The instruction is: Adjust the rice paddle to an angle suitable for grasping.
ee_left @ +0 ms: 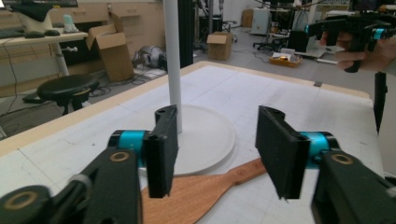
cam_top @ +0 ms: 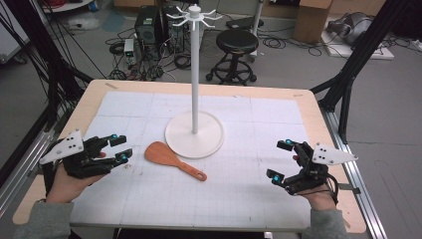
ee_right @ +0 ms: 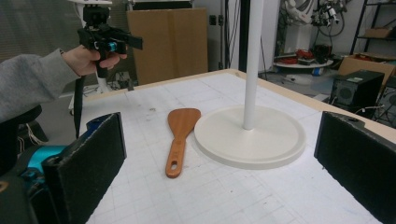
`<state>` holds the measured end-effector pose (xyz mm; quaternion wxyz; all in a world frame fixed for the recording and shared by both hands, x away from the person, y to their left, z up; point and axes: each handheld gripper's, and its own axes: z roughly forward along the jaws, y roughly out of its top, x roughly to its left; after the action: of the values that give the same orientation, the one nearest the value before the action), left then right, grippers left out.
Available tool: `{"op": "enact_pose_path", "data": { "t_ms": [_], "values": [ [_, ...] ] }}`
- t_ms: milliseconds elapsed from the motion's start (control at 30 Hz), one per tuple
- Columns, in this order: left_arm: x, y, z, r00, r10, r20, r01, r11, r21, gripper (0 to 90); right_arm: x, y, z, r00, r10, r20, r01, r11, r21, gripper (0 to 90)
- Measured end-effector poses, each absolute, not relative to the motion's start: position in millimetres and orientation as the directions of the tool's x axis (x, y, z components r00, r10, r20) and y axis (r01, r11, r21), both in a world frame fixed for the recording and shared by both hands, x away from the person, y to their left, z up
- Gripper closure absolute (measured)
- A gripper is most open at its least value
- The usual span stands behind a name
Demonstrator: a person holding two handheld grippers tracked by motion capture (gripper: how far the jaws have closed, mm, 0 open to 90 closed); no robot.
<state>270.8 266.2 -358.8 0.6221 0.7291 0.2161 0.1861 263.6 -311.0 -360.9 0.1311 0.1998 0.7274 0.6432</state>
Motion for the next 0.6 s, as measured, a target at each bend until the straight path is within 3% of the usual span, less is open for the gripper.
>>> {"op": "enact_pose_path", "data": {
  "t_ms": [200,300,600],
  "values": [
    [268.0,263.7,-360.3,0.837,0.547,0.008,0.099,-0.166,0.981,78.8,264.1,-309.4,-362.3,-0.887,0.455,0.073,0.132,0.099,0.986,1.0],
    [268.4,263.6,-360.3,0.833,0.554,-0.001,0.115,-0.172,0.978,87.6,264.8,-308.2,-364.0,-0.889,0.452,0.077,0.139,0.105,0.985,1.0],
    [270.6,258.4,-366.3,0.841,0.54,0.029,0.108,-0.22,0.969,89.4,266.4,-307.4,-366.7,-0.89,0.449,0.08,0.146,0.114,0.983,1.0]
  ]
}}
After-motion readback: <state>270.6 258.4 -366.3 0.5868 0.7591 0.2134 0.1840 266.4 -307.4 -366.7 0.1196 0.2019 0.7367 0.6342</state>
